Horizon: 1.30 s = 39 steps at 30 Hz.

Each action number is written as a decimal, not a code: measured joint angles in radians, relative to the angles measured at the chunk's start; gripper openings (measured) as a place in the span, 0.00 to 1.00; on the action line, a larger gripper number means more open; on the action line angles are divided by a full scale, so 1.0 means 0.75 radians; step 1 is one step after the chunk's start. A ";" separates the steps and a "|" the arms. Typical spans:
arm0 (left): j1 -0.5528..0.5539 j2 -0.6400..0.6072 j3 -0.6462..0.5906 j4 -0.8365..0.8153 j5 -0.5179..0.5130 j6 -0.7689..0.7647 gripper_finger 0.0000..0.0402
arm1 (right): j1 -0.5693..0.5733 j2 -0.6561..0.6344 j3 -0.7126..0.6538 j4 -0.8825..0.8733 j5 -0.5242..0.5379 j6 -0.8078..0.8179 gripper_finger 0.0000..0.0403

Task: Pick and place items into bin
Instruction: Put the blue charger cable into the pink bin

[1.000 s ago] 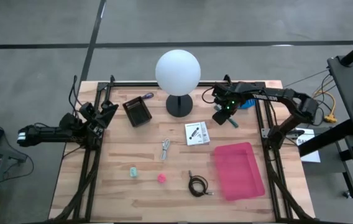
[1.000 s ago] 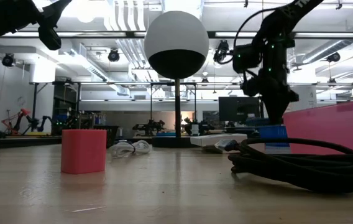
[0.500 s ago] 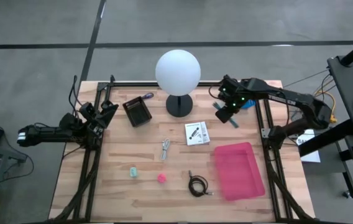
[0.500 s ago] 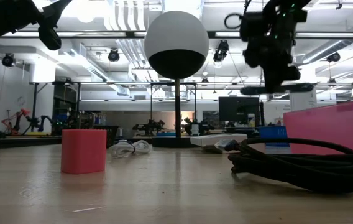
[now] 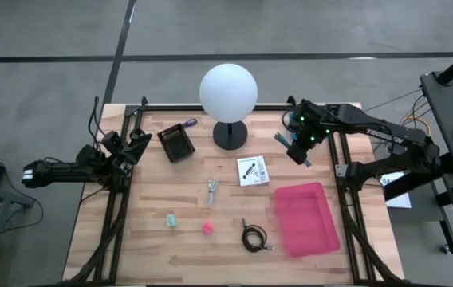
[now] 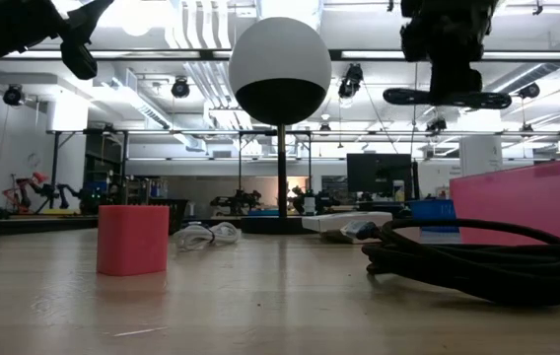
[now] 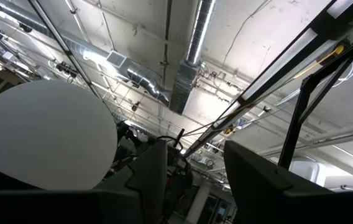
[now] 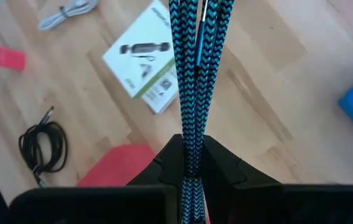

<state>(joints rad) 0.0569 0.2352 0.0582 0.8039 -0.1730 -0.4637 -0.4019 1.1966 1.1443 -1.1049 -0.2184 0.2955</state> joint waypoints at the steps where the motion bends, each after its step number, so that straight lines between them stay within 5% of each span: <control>1: 0.000 0.000 0.000 0.000 0.000 0.000 0.36 | 0.019 -0.006 0.000 -0.001 0.000 -0.014 0.06; 24: 0.000 0.000 0.000 0.000 0.000 0.000 0.36 | 0.543 -0.021 -0.002 -0.029 -0.063 -0.211 0.06; 39: 0.000 0.000 0.000 -0.001 0.001 0.000 0.36 | 0.647 -0.021 -0.165 -0.037 -0.061 -0.194 0.06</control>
<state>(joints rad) 0.0570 0.2352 0.0582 0.8032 -0.1726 -0.4637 0.0834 1.1812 1.0203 -1.1330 -0.2642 0.1501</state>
